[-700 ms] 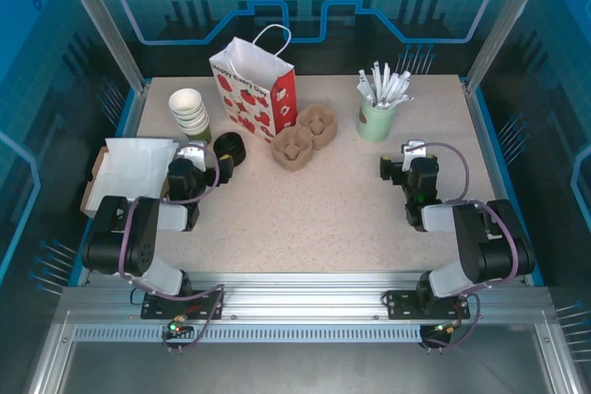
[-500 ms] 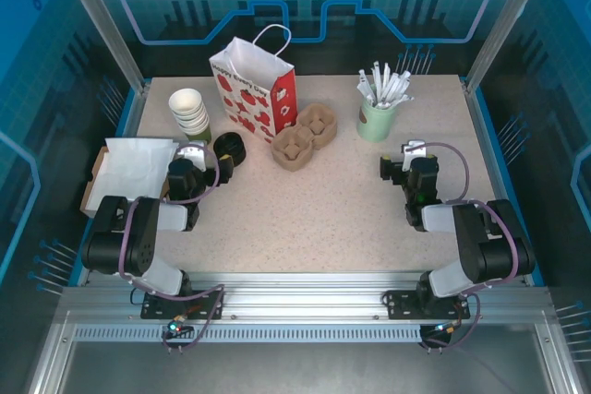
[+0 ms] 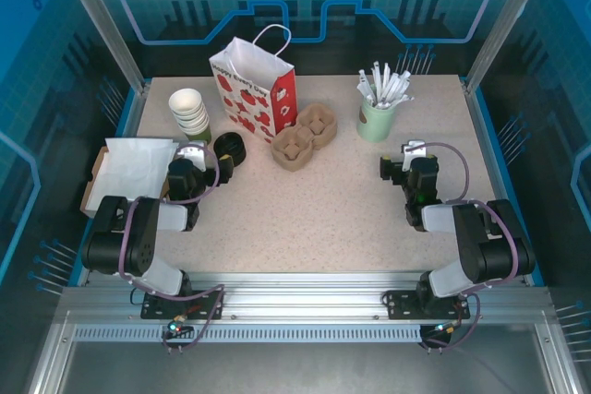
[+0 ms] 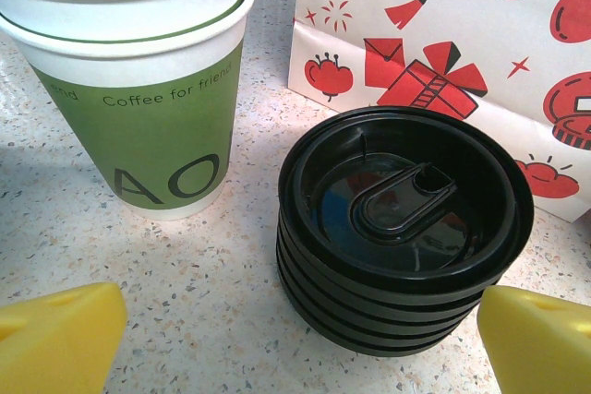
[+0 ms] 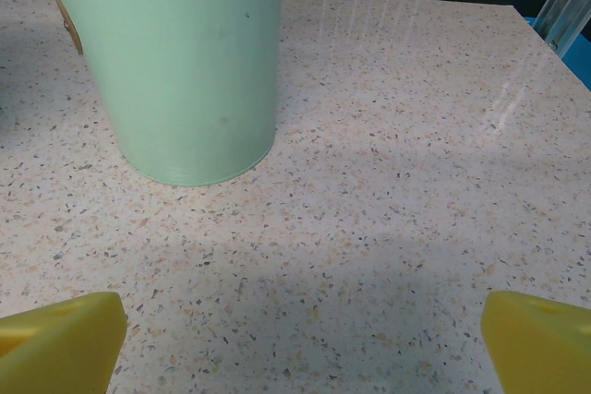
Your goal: Pack the takeout coffee
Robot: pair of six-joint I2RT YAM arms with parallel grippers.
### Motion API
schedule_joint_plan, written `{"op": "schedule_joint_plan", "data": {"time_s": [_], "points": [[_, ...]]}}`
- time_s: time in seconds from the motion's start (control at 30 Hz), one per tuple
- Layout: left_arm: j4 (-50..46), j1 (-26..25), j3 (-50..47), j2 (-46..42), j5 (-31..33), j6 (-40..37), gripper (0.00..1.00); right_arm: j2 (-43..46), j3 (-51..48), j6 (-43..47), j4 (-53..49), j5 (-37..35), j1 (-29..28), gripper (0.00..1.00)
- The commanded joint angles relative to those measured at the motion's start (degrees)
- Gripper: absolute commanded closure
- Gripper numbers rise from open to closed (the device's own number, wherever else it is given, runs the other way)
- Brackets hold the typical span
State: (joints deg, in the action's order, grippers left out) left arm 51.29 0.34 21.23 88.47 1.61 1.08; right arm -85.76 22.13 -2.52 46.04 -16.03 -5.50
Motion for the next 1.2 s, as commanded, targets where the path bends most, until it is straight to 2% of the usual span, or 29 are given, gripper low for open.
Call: {"op": "schedule_joint_plan", "data": {"time_s": [0.0, 0.13, 0.27, 0.33, 0.37, 0.4, 0.47, 0.5, 0.6, 0.67, 0.73, 0.83, 1.07, 1.17], "points": [[0.2, 0.7, 1.0, 0.2, -1.5, -0.9, 0.01, -0.4, 1.0, 0.2, 0.2, -0.3, -0.3, 0.0], [0.3, 0.7, 1.0, 0.1, -1.5, -0.9, 0.01, -0.4, 1.0, 0.2, 0.2, -0.3, -0.2, 0.0], [1.4, 0.6, -0.9, -3.0, 1.8, 0.2, 0.01, 1.1, 1.2, -0.2, -1.8, -1.9, -0.6, 0.0], [-3.9, 0.7, -0.6, -8.5, 2.8, 0.4, 0.01, 2.0, 0.3, 1.7, -0.1, -0.5, -1.4, 0.0], [-7.9, 0.6, 0.1, -11.8, 4.3, 1.1, 0.01, 3.4, 1.3, 2.7, -1.6, -2.6, -2.5, 0.0], [-11.6, 0.6, 0.8, -14.9, 6.2, 2.2, 0.01, 5.7, 3.7, 2.4, -8.5, -5.7, -3.6, 0.0], [-20.5, 0.6, 3.0, -21.4, 11.0, 7.3, 0.01, 11.2, 11.2, -3.3, -27.0, -6.5, -2.9, 0.0], [-23.9, 0.7, 4.1, -23.9, 11.7, 9.1, 0.01, 13.1, 13.1, -5.9, -32.1, -6.0, -2.5, 0.0], [-33.0, 0.8, 8.2, -30.0, 8.9, 14.9, 0.01, 21.7, 13.8, -9.1, -37.7, -2.8, -2.8, 0.0], [-37.0, 0.8, 11.5, -31.6, 5.6, 17.6, 0.01, 28.0, 14.8, -10.5, -41.5, 1.7, -3.8, 0.04], [-43.8, 0.9, 16.4, -30.7, 4.9, 19.4, 0.05, 32.5, 16.1, -10.4, -44.5, 5.4, -6.2, 0.06], [-52.3, 1.7, 25.5, -26.7, 5.7, 19.0, 0.1, 35.5, 19.6, -9.2, -48.8, 6.4, -12.8, 0.07], [-65.8, 8.6, 44.1, -12.5, 3.3, 18.0, 0.18, 30.6, 30.4, -6.5, -58.0, 9.3, -24.9, 0.09], [-70.3, 10.0, 51.4, -6.2, 2.8, 16.4, 0.22, 27.0, 34.3, -4.8, -60.0, 10.3, -28.9, 0.1]]}}
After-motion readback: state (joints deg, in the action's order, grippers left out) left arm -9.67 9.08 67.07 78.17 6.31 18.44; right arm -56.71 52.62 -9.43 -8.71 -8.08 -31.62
